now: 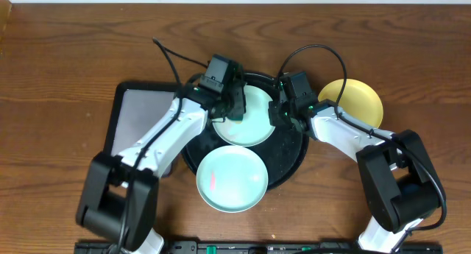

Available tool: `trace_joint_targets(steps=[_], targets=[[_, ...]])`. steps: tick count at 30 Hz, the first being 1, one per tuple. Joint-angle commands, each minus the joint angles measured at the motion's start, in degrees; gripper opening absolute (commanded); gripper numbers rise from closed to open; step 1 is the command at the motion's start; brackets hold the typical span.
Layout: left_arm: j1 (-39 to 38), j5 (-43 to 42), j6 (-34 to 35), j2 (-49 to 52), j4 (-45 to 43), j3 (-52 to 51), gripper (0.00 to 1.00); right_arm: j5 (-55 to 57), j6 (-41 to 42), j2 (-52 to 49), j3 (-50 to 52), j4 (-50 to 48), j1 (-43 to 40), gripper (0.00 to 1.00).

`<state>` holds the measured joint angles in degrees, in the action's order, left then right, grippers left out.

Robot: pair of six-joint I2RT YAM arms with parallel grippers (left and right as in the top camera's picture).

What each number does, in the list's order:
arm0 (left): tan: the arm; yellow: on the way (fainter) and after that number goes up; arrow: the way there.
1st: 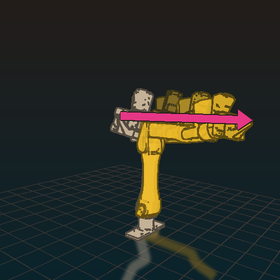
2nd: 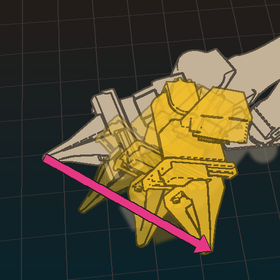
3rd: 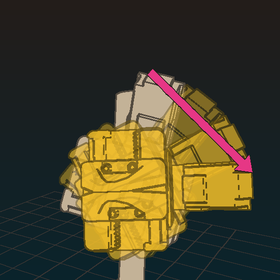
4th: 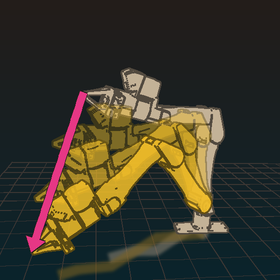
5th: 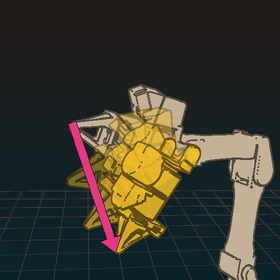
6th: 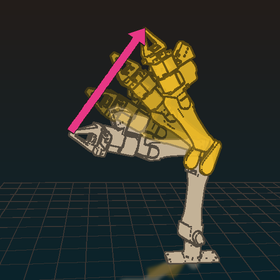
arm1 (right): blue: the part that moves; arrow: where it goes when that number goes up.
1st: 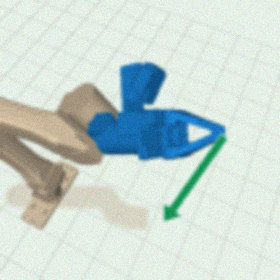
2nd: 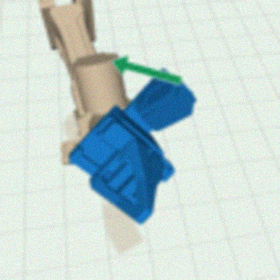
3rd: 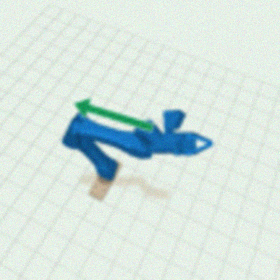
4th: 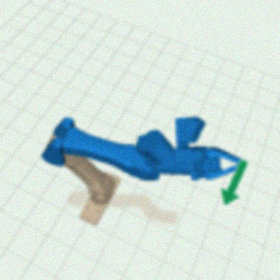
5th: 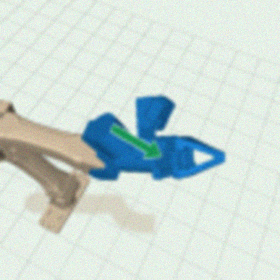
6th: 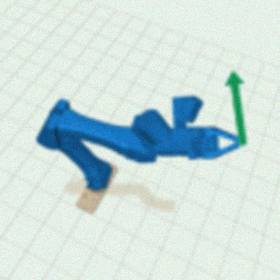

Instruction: Clean dirty plates on tray and stack at the side

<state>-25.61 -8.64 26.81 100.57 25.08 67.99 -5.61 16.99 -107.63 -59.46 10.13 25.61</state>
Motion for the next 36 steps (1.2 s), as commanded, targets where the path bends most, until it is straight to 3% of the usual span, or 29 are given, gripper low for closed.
trace_joint_targets(steps=[1, 8, 22, 32, 36], targets=[[0.2, 2.8, -0.1, 3.5, -0.1, -0.8, 0.08, -0.3, 0.3, -1.2, 0.3, 0.1, 0.6, 0.01], [0.1, 2.2, 0.5, 10.0, -0.2, -0.8, 0.08, -0.3, 0.3, -1.2, 0.3, 0.0, 0.6, 0.02], [-1.0, -14.4, 0.5, 14.4, -1.4, -0.8, 0.07, -0.3, 0.3, -1.2, 0.3, -0.1, 0.6, 0.04], [-3.2, -14.7, 1.0, 12.9, -3.7, -0.6, 0.08, -0.3, 0.3, -1.2, 0.3, -0.1, 0.6, 0.04], [-3.0, -13.0, 1.0, 8.2, -3.3, -0.5, 0.08, -0.3, 0.3, -1.2, 0.3, -0.1, 0.6, 0.12]])
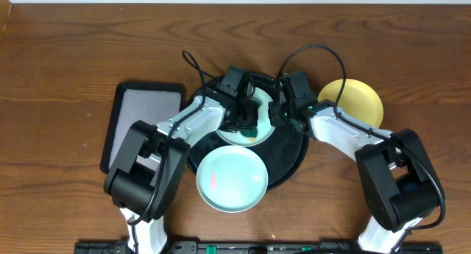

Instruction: Clean dirty plates on tray and stack at the side

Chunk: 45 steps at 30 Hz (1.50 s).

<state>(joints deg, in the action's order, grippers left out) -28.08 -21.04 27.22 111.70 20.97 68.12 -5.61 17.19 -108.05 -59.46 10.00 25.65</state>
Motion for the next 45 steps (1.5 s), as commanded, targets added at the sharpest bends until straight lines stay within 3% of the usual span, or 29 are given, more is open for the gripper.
trace_joint_targets(steps=[1, 7, 12, 17, 29, 33, 42, 45], targets=[[-0.6, 0.9, 0.5, -4.5, 1.1, -0.7, 0.08, -0.3, 0.1, -0.8, 0.3, 0.0, 0.5, 0.12], [-0.6, 9.4, 0.5, -14.1, 2.1, -0.7, 0.08, -0.3, 0.1, -0.8, 0.3, 0.0, 0.5, 0.17], [-0.7, 16.2, 0.5, -16.7, 3.2, -0.7, 0.08, -0.2, 0.1, -0.8, 0.3, 0.0, 0.5, 0.14], [-0.7, 18.8, 0.5, -14.3, 3.9, -0.8, 0.08, -0.2, 0.1, -0.8, 0.3, 0.0, 0.5, 0.01], [-0.7, 19.5, 2.6, -1.9, 3.5, -0.8, 0.08, -0.3, 0.2, -0.8, 0.3, 0.0, 0.5, 0.01], [-0.7, 15.3, 3.5, 1.3, 3.1, -0.8, 0.08, -0.3, 0.1, -0.8, 0.3, 0.0, 0.5, 0.01], [-1.4, -4.2, 3.5, 2.8, -4.5, -0.8, 0.08, -0.3, 0.1, -0.8, 0.3, 0.0, 0.6, 0.01], [-1.5, -5.9, 3.5, 2.5, -6.6, -0.8, 0.08, -0.3, 0.2, -0.8, 0.3, 0.0, 0.6, 0.01]])
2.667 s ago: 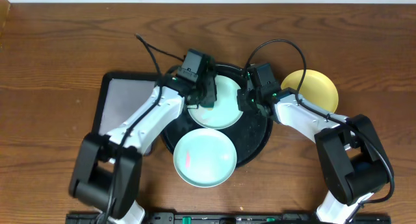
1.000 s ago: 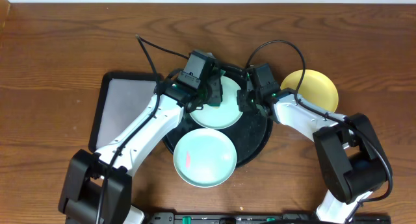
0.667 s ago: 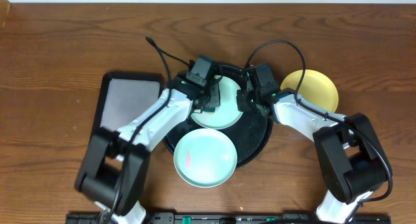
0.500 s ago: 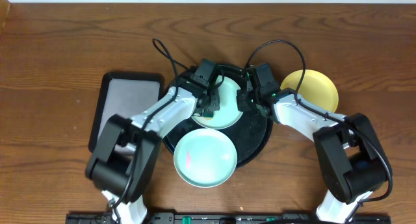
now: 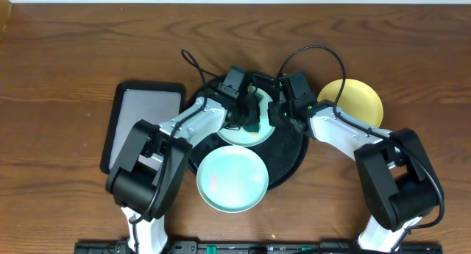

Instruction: Clean dirty plates on tray and stack at the side

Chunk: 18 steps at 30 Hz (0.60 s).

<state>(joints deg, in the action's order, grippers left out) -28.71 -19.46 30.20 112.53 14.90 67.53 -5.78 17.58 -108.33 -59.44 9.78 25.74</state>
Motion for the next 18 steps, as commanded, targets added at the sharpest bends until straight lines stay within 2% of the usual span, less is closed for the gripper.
trace_joint_targets(steps=[1, 10, 18], targets=[[-0.7, -7.3, 0.5, 1.5, -0.5, -0.1, 0.08, -0.1, -0.3, -0.5, 0.3, 0.2, 0.5, 0.01], [1.5, -6.2, -2.3, -7.3, 0.7, -0.1, 0.08, -0.1, -0.3, -0.5, 0.3, 0.2, 0.5, 0.01], [4.3, 5.8, -5.0, -19.3, 9.0, -0.1, 0.08, -0.1, -0.3, -0.5, 0.3, 0.2, 0.5, 0.03]])
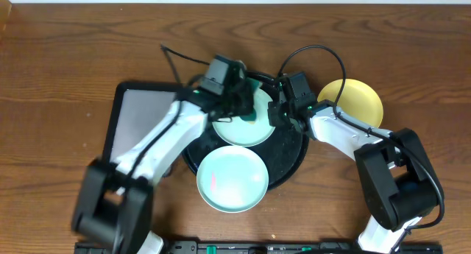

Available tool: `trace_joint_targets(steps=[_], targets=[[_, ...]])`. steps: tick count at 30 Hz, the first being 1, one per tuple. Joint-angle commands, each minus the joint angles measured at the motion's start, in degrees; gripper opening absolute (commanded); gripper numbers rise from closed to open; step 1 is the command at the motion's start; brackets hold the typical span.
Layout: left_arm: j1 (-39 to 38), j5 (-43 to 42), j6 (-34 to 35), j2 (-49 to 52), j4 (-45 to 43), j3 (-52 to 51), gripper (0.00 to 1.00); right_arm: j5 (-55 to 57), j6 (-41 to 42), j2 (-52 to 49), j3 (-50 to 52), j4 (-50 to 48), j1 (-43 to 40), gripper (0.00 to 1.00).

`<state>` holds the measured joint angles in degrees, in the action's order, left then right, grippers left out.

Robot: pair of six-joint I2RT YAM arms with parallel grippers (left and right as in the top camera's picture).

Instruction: Clean dirty plates on tray and stack at the side

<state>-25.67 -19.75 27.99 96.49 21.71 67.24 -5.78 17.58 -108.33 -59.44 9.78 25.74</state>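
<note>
A black round tray holds two mint plates. On the far plate my left gripper is shut on a dark green sponge, pressed near the plate's far right part. My right gripper sits at that plate's right rim and looks shut on it; its fingers are mostly hidden under the wrist. The near plate carries a pink smear on its left side. A yellow plate lies on the table right of the tray.
A dark rectangular tray with a grey inside lies left of the round tray, under my left arm. Cables loop over the back of the round tray. Bare wooden table surrounds everything.
My left arm has swung out to the left over the rectangular tray. Its gripper and the sponge have shifted a little toward the far side of the plate. The right gripper has not moved.
At first my left gripper was at the far plate's far left part, with the right gripper at its right rim. Then the left gripper held the sponge at the plate's right middle, and stayed there. Now the sponge is farther back on the same plate.
</note>
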Motion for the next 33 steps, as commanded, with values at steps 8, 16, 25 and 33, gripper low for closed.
trace_joint_targets(steps=[8, 16, 25, 33], targets=[[7.2, 24.4, -4.5, -10.1, 21.0, 0.2, 0.07, -0.1, -0.3, -0.5, 0.3, 0.2, 0.5, 0.13], [14.7, 31.4, -4.8, -14.6, 33.0, 0.2, 0.07, -0.1, -0.3, -0.5, 0.3, 0.7, 0.5, 0.20], [23.6, 32.5, -0.9, -26.0, 38.6, -0.3, 0.08, -0.1, -0.3, -0.5, 0.3, 2.6, 0.5, 0.24], [26.5, 33.9, -0.7, -35.3, 37.8, -5.8, 0.08, -0.1, -0.2, -0.5, 0.3, 3.1, 0.6, 0.01]])
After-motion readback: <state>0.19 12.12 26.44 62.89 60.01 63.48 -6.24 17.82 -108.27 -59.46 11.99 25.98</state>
